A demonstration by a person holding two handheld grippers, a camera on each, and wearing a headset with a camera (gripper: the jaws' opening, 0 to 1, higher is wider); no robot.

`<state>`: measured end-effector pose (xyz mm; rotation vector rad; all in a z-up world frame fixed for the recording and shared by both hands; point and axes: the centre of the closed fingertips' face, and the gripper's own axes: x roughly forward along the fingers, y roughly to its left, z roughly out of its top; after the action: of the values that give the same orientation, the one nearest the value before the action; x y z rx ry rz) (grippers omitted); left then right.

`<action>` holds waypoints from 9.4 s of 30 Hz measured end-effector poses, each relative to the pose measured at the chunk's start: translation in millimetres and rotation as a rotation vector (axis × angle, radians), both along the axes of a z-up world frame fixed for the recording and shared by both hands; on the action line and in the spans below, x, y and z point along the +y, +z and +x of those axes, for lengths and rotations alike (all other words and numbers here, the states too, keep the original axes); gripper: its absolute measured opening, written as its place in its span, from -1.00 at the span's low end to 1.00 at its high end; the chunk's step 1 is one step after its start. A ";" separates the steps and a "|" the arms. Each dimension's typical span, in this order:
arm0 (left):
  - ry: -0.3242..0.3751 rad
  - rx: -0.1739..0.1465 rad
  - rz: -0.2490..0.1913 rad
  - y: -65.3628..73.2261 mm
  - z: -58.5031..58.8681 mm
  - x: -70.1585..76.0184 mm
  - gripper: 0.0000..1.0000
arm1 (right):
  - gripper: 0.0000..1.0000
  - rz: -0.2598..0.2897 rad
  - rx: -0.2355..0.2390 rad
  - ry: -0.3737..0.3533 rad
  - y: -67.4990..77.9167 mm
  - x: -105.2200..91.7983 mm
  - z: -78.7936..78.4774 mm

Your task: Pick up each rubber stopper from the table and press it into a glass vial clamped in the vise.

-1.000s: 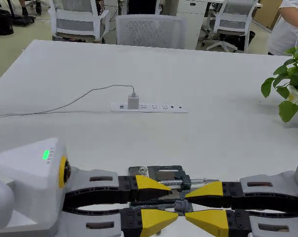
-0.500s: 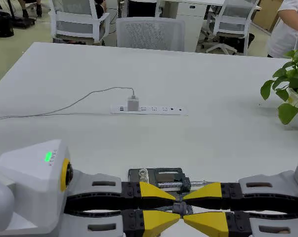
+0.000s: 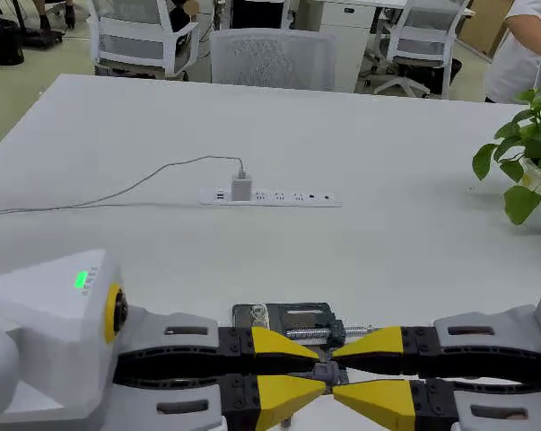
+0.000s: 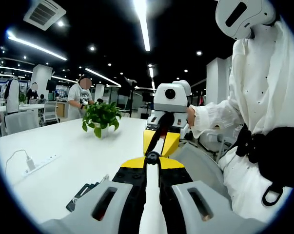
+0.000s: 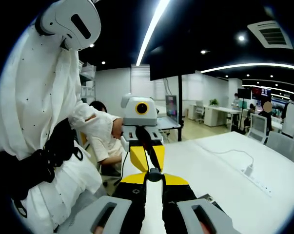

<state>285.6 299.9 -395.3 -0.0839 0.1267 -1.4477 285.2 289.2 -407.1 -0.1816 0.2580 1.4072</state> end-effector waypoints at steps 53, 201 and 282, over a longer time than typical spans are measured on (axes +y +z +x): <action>-0.051 0.078 -0.121 23.5 -7.1 6.7 -0.95 | -0.87 0.068 0.010 0.042 33.2 24.9 -13.7; 0.336 0.011 0.190 -121.6 49.9 66.4 0.86 | -0.89 -0.947 -0.037 0.245 -173.7 44.5 170.0; 0.351 0.031 0.149 -119.3 53.5 69.3 0.74 | -0.86 -0.947 0.020 0.206 -169.8 50.6 174.5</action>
<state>339.1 369.2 -514.6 -0.0062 0.2331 -1.0836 459.7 339.9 -576.9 -0.9908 0.9347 1.3926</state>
